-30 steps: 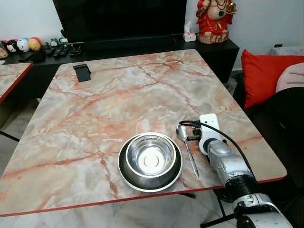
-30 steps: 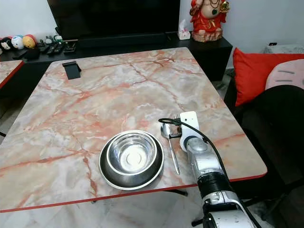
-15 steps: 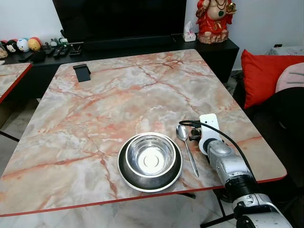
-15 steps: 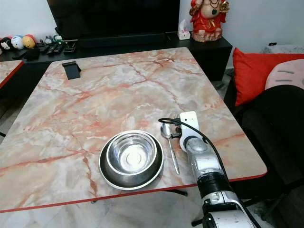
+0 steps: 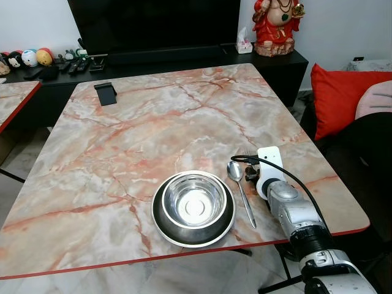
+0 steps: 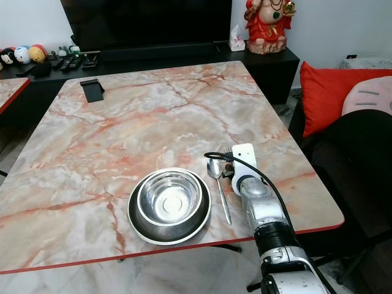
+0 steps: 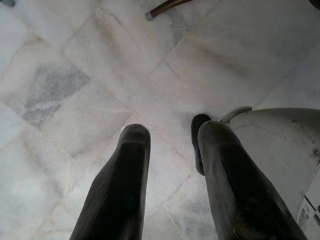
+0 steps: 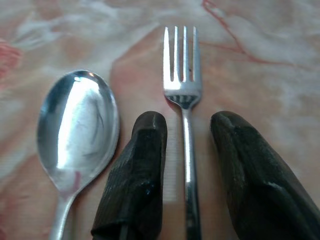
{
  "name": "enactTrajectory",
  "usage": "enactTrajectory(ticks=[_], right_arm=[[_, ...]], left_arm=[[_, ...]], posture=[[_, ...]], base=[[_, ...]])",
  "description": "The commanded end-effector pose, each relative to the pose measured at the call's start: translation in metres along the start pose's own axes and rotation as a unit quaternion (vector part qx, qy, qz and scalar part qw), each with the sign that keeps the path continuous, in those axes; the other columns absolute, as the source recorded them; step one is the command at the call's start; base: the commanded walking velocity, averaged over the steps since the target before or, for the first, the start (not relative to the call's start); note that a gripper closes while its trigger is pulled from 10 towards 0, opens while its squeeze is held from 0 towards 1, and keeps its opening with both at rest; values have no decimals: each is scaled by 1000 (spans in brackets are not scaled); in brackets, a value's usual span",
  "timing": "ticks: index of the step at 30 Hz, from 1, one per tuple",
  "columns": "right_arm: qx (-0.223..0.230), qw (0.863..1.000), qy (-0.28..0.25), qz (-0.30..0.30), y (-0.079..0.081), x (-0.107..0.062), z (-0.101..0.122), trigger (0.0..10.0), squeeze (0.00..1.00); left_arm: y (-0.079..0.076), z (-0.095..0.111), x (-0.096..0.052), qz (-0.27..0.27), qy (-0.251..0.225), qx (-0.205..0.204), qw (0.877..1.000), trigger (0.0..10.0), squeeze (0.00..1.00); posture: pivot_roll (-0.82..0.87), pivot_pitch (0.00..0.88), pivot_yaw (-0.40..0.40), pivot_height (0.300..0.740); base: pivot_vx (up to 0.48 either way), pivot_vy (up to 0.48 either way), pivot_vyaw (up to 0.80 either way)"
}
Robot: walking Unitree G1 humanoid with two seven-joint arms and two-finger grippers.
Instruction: Setting the table
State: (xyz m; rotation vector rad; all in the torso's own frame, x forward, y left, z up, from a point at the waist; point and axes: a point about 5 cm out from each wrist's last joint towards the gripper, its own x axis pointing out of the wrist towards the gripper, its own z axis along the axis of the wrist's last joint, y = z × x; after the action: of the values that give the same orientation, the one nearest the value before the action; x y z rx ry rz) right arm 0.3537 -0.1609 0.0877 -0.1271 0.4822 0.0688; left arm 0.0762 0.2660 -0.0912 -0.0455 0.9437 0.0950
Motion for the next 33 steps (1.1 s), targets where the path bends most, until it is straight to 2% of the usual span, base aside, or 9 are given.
enactTrajectory(ticks=[1, 12, 15, 16, 17, 19, 21, 33], right_arm=[[2, 1000, -19, 6, 4, -1, 10, 10000, 0], [3, 999, -43, -4, 1, -4, 21, 10000, 0], [2, 998, -64, -16, -2, -6, 26, 10000, 0], [16, 990, -137, -14, -2, -14, 36, 10000, 0], [16, 990, -137, -14, -2, -14, 36, 10000, 0], [23, 973, -229, -27, -7, -32, 45, 10000, 0], [45, 962, -263, -60, -16, -43, 42, 10000, 0], [39, 946, -311, -80, -22, -66, 30, 10000, 0]], left_arm=[[6, -3, -3, 9, 10, 1, 1000, 10000, 0], [6, -3, -3, 9, 10, 0, 1000, 10000, 0], [6, -3, -3, 9, 10, -1, 1000, 10000, 0], [6, -4, -3, 10, 10, -1, 1000, 10000, 0], [6, -4, -3, 10, 10, -1, 1000, 10000, 0], [7, -4, -4, 13, 10, -3, 1000, 10000, 0], [7, -5, -4, 13, 11, -3, 1000, 10000, 0], [7, -7, -5, 14, 12, -6, 1000, 10000, 0]], posture=[[-88, 0, 85, 740], [-89, 0, 85, 740], [-89, 0, 83, 740], [-86, 0, 79, 740], [-86, 0, 79, 740], [-90, 0, 78, 740], [-101, 0, 80, 740], [-113, 0, 70, 740]], base=[[0, 0, 0], [0, 0, 0], [0, 0, 0], [0, 0, 0], [0, 0, 0], [0, 0, 0], [0, 0, 0], [0, 0, 0]])
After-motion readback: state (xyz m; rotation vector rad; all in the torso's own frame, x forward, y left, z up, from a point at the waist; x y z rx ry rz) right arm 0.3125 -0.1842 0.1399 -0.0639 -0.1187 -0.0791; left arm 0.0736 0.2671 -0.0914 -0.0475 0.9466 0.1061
